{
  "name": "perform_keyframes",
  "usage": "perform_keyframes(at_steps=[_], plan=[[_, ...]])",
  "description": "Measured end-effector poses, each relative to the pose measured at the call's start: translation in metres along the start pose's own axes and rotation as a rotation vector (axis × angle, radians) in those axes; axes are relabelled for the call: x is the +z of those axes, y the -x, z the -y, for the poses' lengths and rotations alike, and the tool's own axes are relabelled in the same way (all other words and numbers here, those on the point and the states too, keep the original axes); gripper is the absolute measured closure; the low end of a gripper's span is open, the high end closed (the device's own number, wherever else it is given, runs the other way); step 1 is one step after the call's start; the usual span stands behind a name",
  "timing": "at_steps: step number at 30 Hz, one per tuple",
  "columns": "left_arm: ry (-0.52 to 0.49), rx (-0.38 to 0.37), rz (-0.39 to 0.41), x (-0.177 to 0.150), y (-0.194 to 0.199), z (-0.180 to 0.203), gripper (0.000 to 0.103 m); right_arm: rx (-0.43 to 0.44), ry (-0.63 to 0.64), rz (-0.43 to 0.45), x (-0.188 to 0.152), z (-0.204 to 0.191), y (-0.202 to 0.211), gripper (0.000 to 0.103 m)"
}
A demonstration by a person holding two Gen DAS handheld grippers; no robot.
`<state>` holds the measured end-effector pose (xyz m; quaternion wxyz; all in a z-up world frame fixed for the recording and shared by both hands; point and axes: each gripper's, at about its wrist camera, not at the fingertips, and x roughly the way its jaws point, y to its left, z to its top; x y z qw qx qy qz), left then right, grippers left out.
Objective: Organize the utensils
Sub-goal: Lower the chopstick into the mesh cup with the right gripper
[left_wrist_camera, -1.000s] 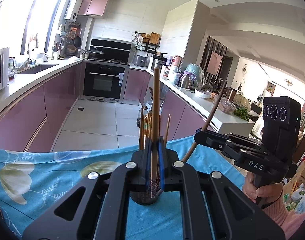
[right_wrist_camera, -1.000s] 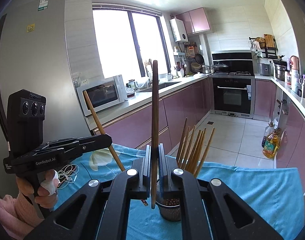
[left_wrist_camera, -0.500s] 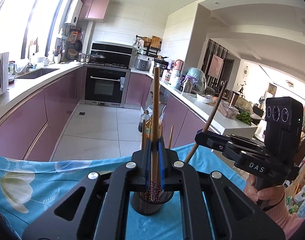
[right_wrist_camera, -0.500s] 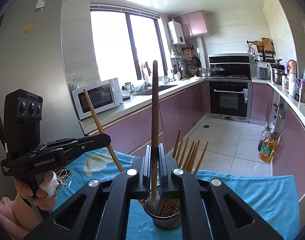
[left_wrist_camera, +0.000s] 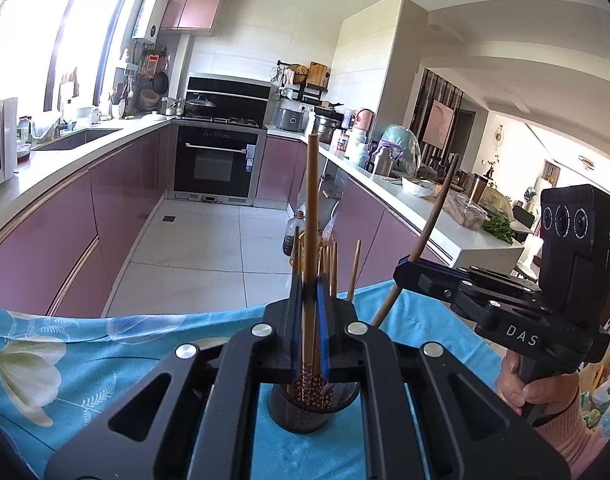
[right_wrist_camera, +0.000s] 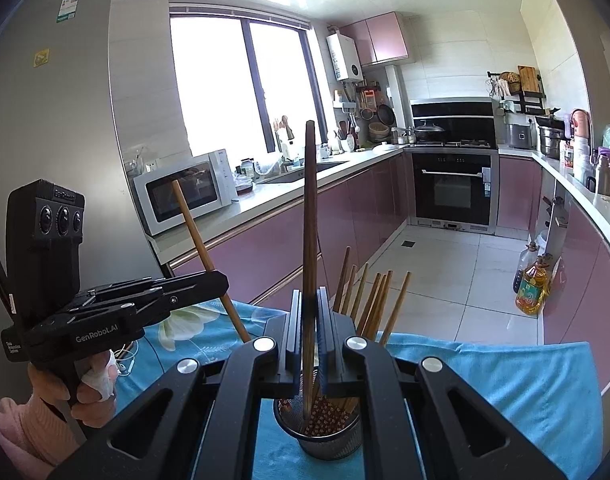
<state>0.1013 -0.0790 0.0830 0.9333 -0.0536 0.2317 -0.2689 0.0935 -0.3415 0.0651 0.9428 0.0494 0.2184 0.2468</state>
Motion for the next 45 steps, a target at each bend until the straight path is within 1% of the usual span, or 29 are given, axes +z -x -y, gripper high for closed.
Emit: perform_keyframes(at_steps=[12, 20, 33, 45], plan=[[0.001, 0.004, -0.029, 0.004, -0.014, -0.003, 0.096, 0.0, -0.015, -0.034, -0.004, 0.001, -0.015, 0.097], [-0.001, 0.011, -0.05, 0.003, -0.025, -0.008, 0.096, -0.006, -0.027, -0.054, -0.009, 0.006, -0.016, 0.097], [-0.002, 0.016, -0.092, -0.004, -0.043, -0.015, 0.096, -0.01, -0.034, -0.098, -0.016, 0.008, -0.028, 0.097], [-0.002, 0.023, -0.119, -0.01, -0.058, -0.021, 0.096, -0.013, -0.046, -0.122, -0.022, 0.013, -0.036, 0.097]])
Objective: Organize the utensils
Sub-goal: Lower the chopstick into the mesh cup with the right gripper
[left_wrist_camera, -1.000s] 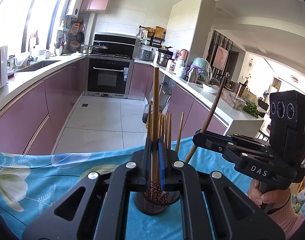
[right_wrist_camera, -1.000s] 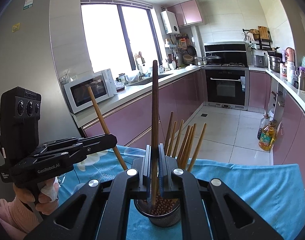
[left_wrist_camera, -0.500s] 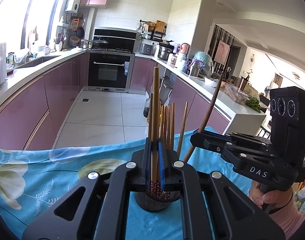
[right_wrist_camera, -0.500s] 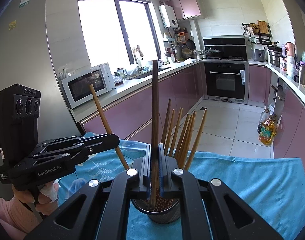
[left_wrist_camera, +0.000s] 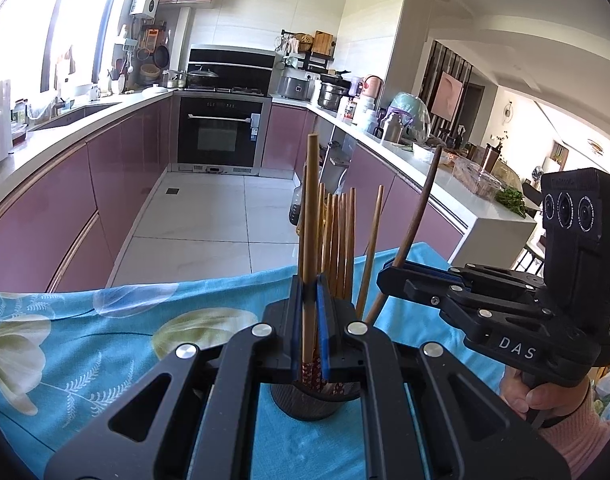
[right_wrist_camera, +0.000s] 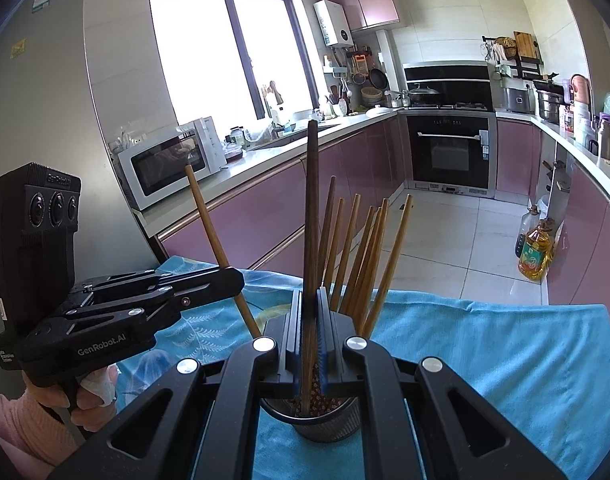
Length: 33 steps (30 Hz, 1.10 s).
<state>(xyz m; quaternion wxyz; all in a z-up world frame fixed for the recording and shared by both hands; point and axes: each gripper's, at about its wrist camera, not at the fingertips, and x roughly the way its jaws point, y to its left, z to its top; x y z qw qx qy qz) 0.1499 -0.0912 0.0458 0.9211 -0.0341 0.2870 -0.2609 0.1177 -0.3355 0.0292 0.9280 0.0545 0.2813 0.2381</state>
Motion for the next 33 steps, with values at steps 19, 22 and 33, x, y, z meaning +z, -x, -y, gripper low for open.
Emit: perform_keyframes(at_steps=[19, 22, 33], plan=[[0.0, 0.016, -0.042, -0.006, -0.031, -0.002, 0.096, -0.001, -0.017, -0.037, -0.009, 0.011, -0.015, 0.097], [0.0, 0.014, -0.042, -0.005, -0.033, -0.003, 0.096, -0.005, -0.02, -0.037, -0.009, 0.013, -0.017, 0.096], [-0.002, 0.03, -0.053, -0.007, -0.041, -0.007, 0.096, -0.015, -0.044, -0.041, -0.008, 0.018, -0.024, 0.096]])
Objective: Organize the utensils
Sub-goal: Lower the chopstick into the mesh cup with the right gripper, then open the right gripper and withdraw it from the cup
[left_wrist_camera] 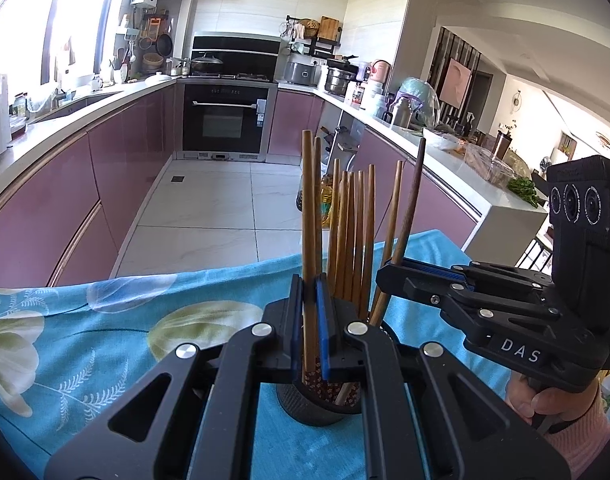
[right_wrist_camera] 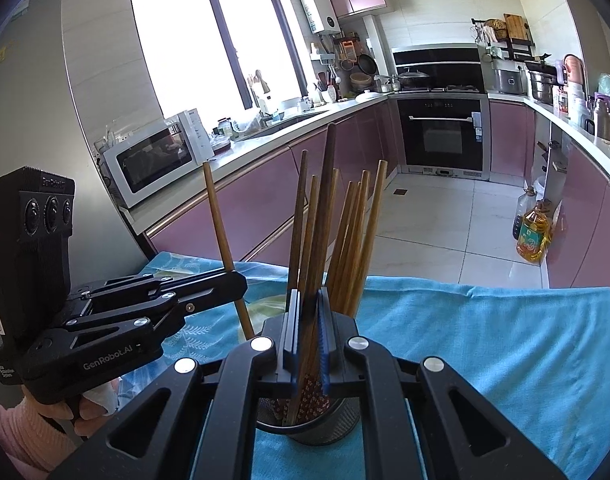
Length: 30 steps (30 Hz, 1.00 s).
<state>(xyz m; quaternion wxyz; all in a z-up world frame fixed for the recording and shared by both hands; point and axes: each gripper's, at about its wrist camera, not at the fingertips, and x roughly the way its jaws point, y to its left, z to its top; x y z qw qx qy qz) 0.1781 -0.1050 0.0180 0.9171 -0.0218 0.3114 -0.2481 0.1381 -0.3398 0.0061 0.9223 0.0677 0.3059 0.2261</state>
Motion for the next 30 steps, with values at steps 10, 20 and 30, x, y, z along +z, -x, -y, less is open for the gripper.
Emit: perform_keyframes(at_steps=[10, 20, 30], plan=[[0.019, 0.01, -0.02, 0.002, -0.011, -0.004, 0.095, -0.017, -0.022, -0.006, 0.002, 0.005, -0.006, 0.096], [0.023, 0.006, -0.036, -0.005, -0.014, -0.009, 0.095, -0.025, -0.029, -0.005, 0.002, 0.008, -0.007, 0.095], [0.039, 0.001, -0.027, -0.017, -0.007, -0.011, 0.094, -0.024, -0.012, 0.004, -0.001, 0.003, -0.006, 0.094]])
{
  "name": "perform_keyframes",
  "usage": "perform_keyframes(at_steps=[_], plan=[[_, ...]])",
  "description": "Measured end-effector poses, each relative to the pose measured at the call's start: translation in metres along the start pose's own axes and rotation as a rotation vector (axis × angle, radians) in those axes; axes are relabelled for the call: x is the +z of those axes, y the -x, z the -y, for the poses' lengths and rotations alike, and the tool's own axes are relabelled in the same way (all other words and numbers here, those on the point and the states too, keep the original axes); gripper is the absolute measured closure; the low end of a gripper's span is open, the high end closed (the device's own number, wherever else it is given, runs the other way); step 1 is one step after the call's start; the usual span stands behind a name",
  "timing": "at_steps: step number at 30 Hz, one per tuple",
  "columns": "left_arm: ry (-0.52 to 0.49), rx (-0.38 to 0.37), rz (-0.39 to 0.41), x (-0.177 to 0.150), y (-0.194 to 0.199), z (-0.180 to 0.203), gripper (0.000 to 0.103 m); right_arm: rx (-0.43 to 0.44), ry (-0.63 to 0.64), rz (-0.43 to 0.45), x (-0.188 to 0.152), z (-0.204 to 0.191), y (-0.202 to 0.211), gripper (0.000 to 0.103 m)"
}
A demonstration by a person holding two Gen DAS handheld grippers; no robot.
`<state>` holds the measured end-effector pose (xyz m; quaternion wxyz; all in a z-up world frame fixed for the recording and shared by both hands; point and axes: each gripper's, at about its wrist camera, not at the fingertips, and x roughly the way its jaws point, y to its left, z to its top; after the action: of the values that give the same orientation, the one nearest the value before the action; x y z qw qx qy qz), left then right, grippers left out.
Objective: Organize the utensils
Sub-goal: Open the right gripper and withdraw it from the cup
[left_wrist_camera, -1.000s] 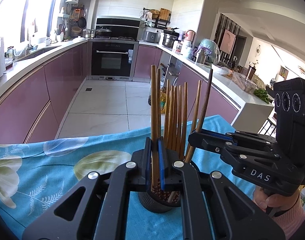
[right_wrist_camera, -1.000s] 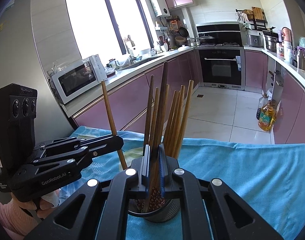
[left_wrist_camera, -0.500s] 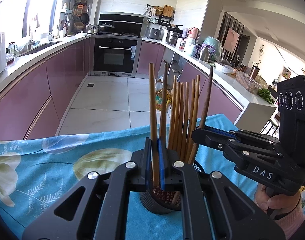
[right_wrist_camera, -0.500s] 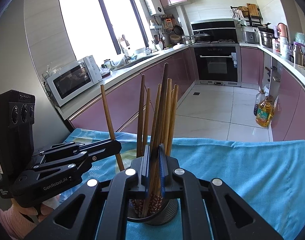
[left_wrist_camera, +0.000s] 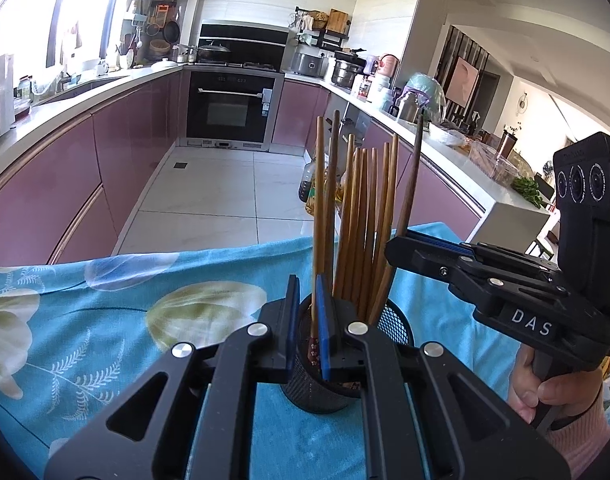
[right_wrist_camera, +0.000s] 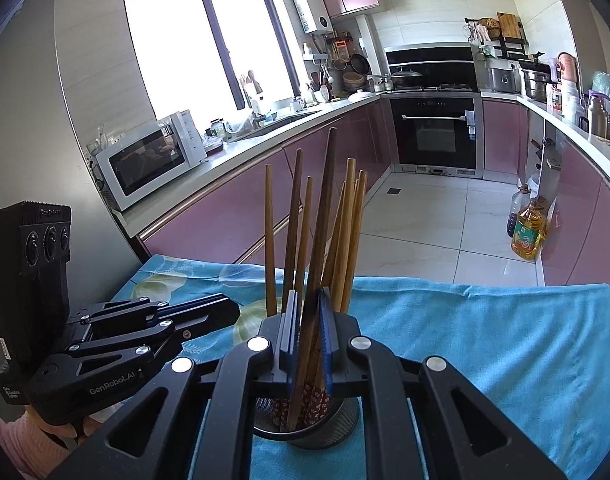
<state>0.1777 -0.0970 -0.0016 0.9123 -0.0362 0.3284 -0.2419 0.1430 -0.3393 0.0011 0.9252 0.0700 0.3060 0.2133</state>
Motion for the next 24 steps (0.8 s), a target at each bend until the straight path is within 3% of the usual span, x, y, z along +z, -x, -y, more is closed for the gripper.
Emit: perform_keyframes(at_steps=[1, 3, 10, 15, 17, 19, 21, 22, 24], plan=[[0.002, 0.002, 0.003, -0.002, 0.002, 0.0, 0.092, 0.004, 0.0, 0.0, -0.001, -0.001, 0.001, 0.091], [0.006, 0.009, 0.009, -0.005, 0.006, -0.002, 0.077, -0.003, 0.001, 0.001, -0.003, -0.002, 0.001, 0.088], [0.0, 0.042, 0.048, -0.017, 0.024, 0.001, 0.059, -0.001, -0.002, -0.002, -0.012, -0.005, 0.005, 0.084], [-0.008, 0.08, 0.101, -0.03, 0.047, 0.003, 0.041, -0.035, 0.029, 0.034, -0.023, -0.018, 0.021, 0.062], [-0.006, 0.104, 0.126, -0.036, 0.057, 0.003, 0.029, -0.057, 0.033, 0.058, -0.03, -0.022, 0.03, 0.04], [0.001, 0.136, 0.152, -0.043, 0.068, 0.002, 0.019, -0.079, 0.052, 0.077, -0.038, -0.029, 0.037, 0.038], [0.002, 0.172, 0.178, -0.051, 0.079, 0.002, 0.007, -0.111, 0.059, 0.101, -0.047, -0.034, 0.044, 0.026], [0.003, 0.192, 0.194, -0.054, 0.083, 0.002, 0.006, -0.119, 0.064, 0.116, -0.051, -0.037, 0.048, 0.017], [-0.003, 0.23, 0.221, -0.063, 0.094, 0.002, 0.006, -0.135, 0.091, 0.131, -0.06, -0.045, 0.052, 0.013]])
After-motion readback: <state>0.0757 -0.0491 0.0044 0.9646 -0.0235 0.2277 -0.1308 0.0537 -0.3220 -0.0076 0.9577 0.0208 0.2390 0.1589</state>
